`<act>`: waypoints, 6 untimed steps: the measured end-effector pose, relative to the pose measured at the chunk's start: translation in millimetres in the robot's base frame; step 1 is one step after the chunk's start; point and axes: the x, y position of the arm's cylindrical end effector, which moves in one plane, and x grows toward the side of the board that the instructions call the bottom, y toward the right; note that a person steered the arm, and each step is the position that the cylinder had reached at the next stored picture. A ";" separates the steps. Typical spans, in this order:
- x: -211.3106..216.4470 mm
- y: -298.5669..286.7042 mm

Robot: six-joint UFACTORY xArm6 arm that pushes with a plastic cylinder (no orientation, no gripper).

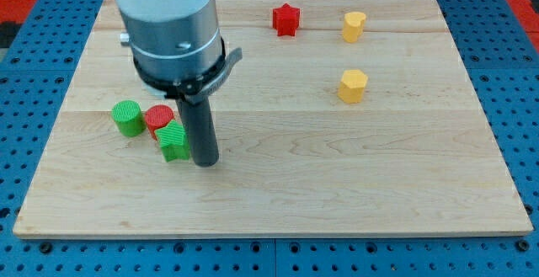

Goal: Slide the green star along with red circle a bit left

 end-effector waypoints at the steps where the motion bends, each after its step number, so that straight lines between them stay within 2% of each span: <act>1: 13.9 -3.1; 2: 20.5 -3.1; 4: -10.3 -5.3; 6: -19.1 -23.7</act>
